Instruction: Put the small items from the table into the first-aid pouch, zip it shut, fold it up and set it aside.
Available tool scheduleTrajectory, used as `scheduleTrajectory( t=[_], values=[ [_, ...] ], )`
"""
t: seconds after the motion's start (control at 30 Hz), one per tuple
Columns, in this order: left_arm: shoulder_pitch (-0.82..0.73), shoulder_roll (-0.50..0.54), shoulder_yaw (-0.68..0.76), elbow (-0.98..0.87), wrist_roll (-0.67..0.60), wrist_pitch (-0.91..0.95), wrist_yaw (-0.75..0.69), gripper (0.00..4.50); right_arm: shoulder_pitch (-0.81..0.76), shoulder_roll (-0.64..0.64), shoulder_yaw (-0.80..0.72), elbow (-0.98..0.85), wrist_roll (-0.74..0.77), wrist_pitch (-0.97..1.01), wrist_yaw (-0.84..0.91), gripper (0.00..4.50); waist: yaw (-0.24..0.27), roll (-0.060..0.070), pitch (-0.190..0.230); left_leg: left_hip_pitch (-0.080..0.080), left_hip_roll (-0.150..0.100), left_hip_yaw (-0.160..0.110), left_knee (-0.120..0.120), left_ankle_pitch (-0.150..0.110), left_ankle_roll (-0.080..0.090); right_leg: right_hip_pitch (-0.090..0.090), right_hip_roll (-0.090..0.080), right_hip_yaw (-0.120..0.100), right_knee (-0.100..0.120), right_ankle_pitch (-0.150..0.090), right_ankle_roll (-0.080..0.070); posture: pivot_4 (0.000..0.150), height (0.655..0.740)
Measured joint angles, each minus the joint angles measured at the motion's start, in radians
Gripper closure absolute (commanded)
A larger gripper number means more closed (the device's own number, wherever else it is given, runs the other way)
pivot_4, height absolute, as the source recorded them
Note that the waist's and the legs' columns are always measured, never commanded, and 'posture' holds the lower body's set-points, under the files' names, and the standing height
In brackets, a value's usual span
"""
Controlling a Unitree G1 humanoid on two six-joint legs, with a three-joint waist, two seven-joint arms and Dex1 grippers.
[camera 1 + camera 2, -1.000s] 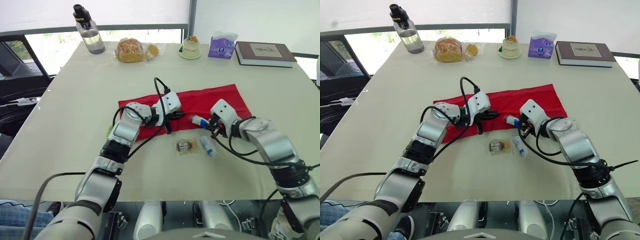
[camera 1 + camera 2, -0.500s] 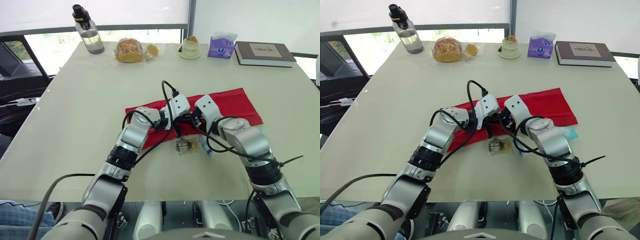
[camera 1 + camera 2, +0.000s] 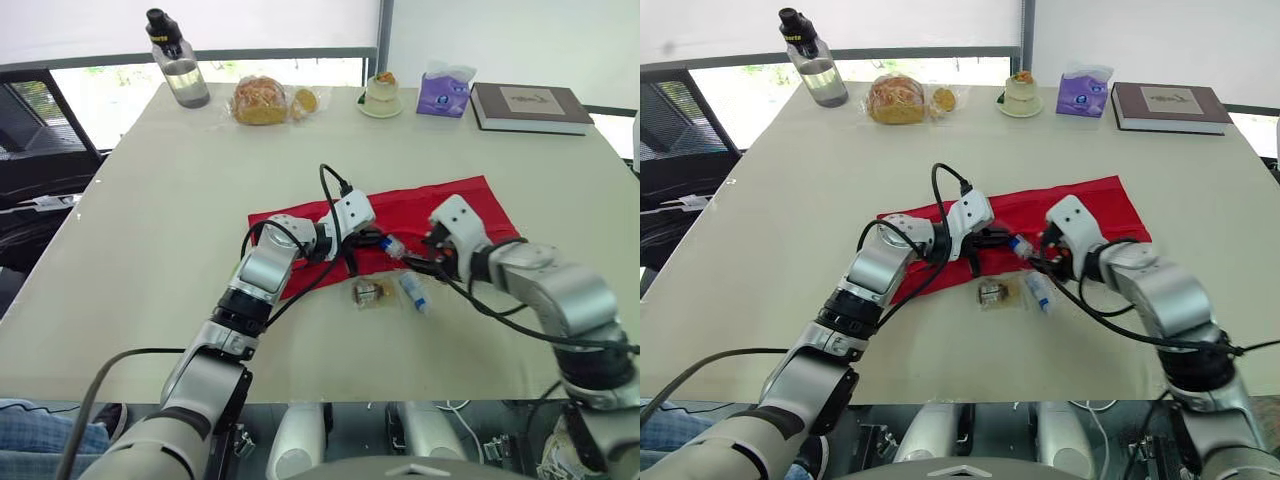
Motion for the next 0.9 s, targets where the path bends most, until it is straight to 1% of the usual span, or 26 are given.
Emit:
scheduleTrajectory(
  t=[0.07,0.1,0.17,0.23,0.3,0.47,0.73,0.9],
  values=[
    [0.005,0.0,-0.001,-0.001,-0.006,0.003,-0.002,4.5,0.018,-0.009,0.012,0.031,-0.013,-0.083,0.017,3.69,-0.002,0.0,0.0,0.0,0.0,0.0,0.0,0.0,0.0,0.0,0.001,0.0,0.0,0.0,0.0,0.15,0.74],
    [0.006,0.0,-0.001,0.0,-0.007,0.004,-0.003,4.5,0.028,-0.009,0.022,0.066,-0.022,-0.156,0.031,4.26,-0.002,0.0,0.0,0.0,0.0,0.0,0.0,0.0,0.0,0.0,0.001,0.0,0.0,0.0,0.0,0.15,0.74],
    [0.006,0.001,-0.001,0.0,-0.007,0.004,-0.003,4.5,0.035,0.001,0.041,0.104,-0.032,-0.221,0.044,4.46,-0.002,0.0,0.0,0.0,0.0,0.001,0.0,0.0,0.0,0.0,0.001,0.0,0.0,0.0,0.0,0.15,0.74],
    [0.005,0.0,-0.001,0.001,-0.007,0.004,-0.002,4.5,0.036,0.012,0.048,0.129,-0.038,-0.261,0.048,4.46,-0.002,0.0,0.0,0.0,0.0,0.001,0.0,0.0,0.0,0.0,0.001,0.0,0.0,0.0,0.0,0.15,0.74],
    [0.004,0.001,-0.002,0.001,-0.008,0.004,-0.002,4.5,0.028,0.054,0.076,0.212,-0.067,-0.368,0.045,4.46,0.001,0.0,0.0,0.0,0.0,0.001,0.0,0.0,0.0,0.0,0.001,0.0,0.0,0.0,0.0,0.15,0.74],
    [0.004,0.006,-0.002,-0.003,-0.008,0.009,-0.003,4.5,0.019,0.092,0.097,0.254,-0.081,-0.415,0.049,4.46,0.0,0.0,0.0,0.0,0.001,0.001,0.0,0.0,0.0,0.0,0.001,0.0,0.0,0.0,0.0,0.15,0.74],
    [0.005,0.007,-0.004,-0.018,-0.008,0.021,0.0,4.5,-0.059,0.198,0.14,0.363,-0.119,-0.47,0.045,4.46,0.0,0.0,0.0,0.0,0.001,0.0,0.0,0.0,0.0,0.0,0.001,0.0,0.0,0.0,0.0,0.15,0.74],
    [0.014,0.011,-0.002,-0.031,-0.008,0.024,0.008,4.5,-0.083,0.225,0.146,0.422,-0.143,-0.499,0.042,4.46,0.001,0.0,0.0,0.0,0.001,0.0,0.0,0.0,0.0,0.0,0.001,0.0,0.0,0.0,0.0,0.15,0.74]
  ],
)
